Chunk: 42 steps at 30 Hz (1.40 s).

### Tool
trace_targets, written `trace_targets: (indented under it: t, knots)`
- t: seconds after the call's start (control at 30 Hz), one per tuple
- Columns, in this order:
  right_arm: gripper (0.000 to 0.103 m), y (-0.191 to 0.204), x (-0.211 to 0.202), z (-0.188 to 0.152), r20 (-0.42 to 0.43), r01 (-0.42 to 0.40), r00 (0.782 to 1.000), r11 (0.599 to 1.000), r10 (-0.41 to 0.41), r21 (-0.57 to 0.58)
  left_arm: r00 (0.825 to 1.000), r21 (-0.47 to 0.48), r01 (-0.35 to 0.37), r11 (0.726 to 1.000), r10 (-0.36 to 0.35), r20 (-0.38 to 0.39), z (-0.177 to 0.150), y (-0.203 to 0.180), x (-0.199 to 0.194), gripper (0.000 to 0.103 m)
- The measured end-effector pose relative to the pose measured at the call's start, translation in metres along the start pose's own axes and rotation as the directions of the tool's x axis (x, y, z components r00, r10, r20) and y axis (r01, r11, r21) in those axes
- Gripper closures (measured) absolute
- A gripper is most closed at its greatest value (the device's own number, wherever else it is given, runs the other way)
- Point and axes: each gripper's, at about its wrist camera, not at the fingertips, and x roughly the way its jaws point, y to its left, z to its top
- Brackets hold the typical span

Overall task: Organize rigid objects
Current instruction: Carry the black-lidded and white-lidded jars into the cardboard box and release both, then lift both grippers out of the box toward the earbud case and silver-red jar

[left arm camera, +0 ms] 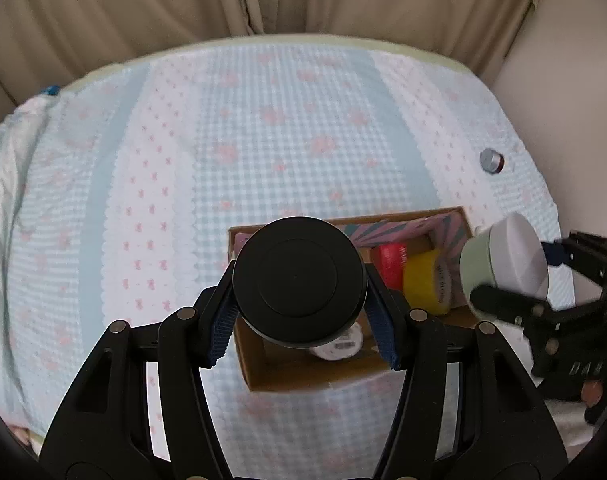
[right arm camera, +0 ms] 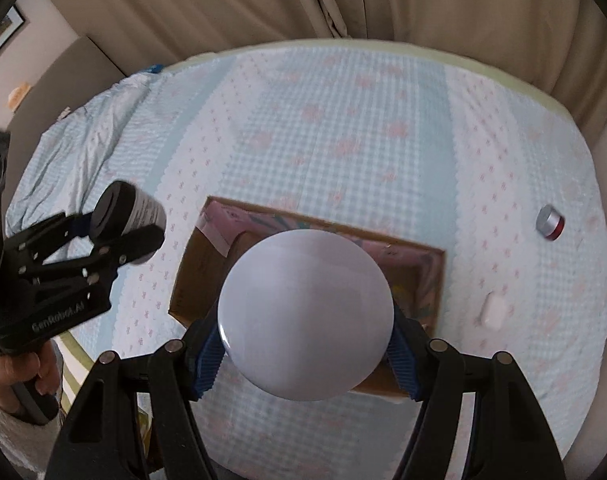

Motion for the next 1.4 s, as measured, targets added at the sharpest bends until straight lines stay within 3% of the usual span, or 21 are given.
trace_targets:
  t: [0.43, 0.63, 0.73, 0.77, 0.8, 0.83, 0.87, 0.97, 1.17, 1.4]
  knots:
    - [0.037, 0.013, 0.096, -0.026, -0.104, 0.064, 0.992, 0.996, -0.070, -0.055, 0.989, 0.010, 0.014, 1.000, -0.012, -0.148, 0.004, 0.021, 0.115, 0.049]
    - [0.037, 0.012, 0.130, -0.037, -0.126, 0.025, 0.991, 0.997, -0.034, -0.073, 0.977, 0.062, 0.014, 0.998, 0.000, -0.214, -0.003, 0.016, 0.145, 0.049]
    - [0.037, 0.012, 0.135, -0.041, -0.138, -0.028, 0.990, 0.996, 0.016, -0.086, 0.978, 0.070, 0.016, 0.997, -0.002, -0.208, -0.001, 0.014, 0.142, 0.045]
    - [0.036, 0.012, 0.137, -0.042, -0.145, -0.041, 0.989, 0.996, 0.028, -0.085, 0.980, 0.075, 0.016, 0.997, -0.001, -0.201, 0.001, 0.012, 0.139, 0.024]
    - [0.024, 0.012, 0.138, -0.043, -0.148, -0.051, 0.988, 0.995, 0.038, -0.086, 0.981, 0.079, 0.010, 0.997, 0.005, -0.195, 0.003, 0.010, 0.136, 0.005]
    - [0.013, 0.011, 0.136, -0.045, -0.128, -0.049, 0.991, 0.994, 0.037, -0.093, 0.981, 0.073, 0.012, 0.997, 0.003, -0.196, 0.004, 0.009, 0.134, 0.000]
    - [0.000, 0.012, 0.134, -0.045, -0.110, -0.044, 0.993, 0.994, 0.033, -0.101, 0.982, 0.074, 0.015, 0.997, -0.001, -0.190, 0.005, 0.007, 0.131, 0.000]
    - [0.000, 0.009, 0.122, -0.048, -0.050, -0.043, 0.998, 0.991, 0.037, -0.124, 0.983, 0.070, 0.004, 0.998, 0.009, -0.185, 0.003, 0.006, 0.129, 0.000]
    - [0.000, 0.004, 0.108, -0.054, -0.035, -0.015, 0.999, 0.993, 0.011, -0.115, 0.985, 0.043, -0.011, 0.999, 0.018, -0.173, -0.001, 0.008, 0.116, 0.000]
    - [0.000, 0.004, 0.084, -0.056, -0.020, 0.008, 1.000, 0.994, -0.010, -0.108, 0.992, 0.025, -0.037, 0.999, 0.040, -0.117, -0.003, 0.005, 0.072, 0.000]
